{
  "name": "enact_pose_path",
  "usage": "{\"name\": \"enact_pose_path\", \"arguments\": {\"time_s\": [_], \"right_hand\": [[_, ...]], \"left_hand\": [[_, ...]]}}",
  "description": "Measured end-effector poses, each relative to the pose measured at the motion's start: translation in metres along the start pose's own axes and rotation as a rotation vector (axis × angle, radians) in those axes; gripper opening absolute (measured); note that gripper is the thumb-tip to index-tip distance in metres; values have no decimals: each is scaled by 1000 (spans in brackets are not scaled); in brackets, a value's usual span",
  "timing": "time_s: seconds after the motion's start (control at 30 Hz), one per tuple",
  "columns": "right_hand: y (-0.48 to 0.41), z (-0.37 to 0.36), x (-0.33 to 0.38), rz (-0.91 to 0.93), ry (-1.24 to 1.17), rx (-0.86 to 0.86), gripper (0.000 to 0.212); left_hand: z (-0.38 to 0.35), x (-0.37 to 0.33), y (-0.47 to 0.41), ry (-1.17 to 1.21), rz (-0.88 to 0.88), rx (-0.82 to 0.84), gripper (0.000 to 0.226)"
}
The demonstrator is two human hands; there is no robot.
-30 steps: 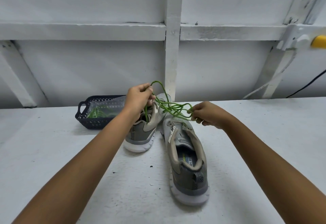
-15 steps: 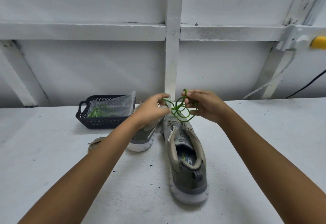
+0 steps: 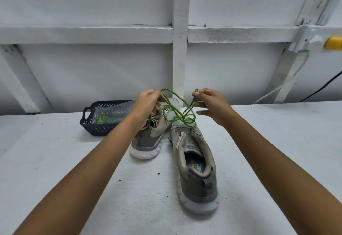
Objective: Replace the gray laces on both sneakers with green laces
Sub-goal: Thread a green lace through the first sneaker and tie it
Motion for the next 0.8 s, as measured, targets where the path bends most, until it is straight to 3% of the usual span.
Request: {"name": "enact_pose_path", "arguments": {"time_s": [0.13,0.3,0.4,0.53,0.7,0.8], "right_hand": [[-4,2,-5,-71,-72,-102,15],[-7,3,-10,-97,-29,-216,8],[-10,3,-12,-108,-21,-229,15],[-11,-2,-17,-172,-18,-133,8],[-8,-11,-19,-250,12,9,21],[-4,-13,-16,-211,87,185,12]], "left_hand": [[11,-5,-3,163,30,-64,22],[21,-3,-9,199,10,-158,21],[28,-4,-10,200,-11,-202,21],[29,-4,-9,91,-41,-171,21],[21,-5,-6,-385,-188,-73,17],[15,-8,-6,-385,-215,-8,20]]}}
Point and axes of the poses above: each hand's wrist, its own y-axis away from the middle knuckle, its own z-axis out of the back of the hand, x = y × z, the point moved 1 cm from there along -y, towards the middle knuckle, and after that the axes turned 10 degrees about -x, right-handed, at the moved point
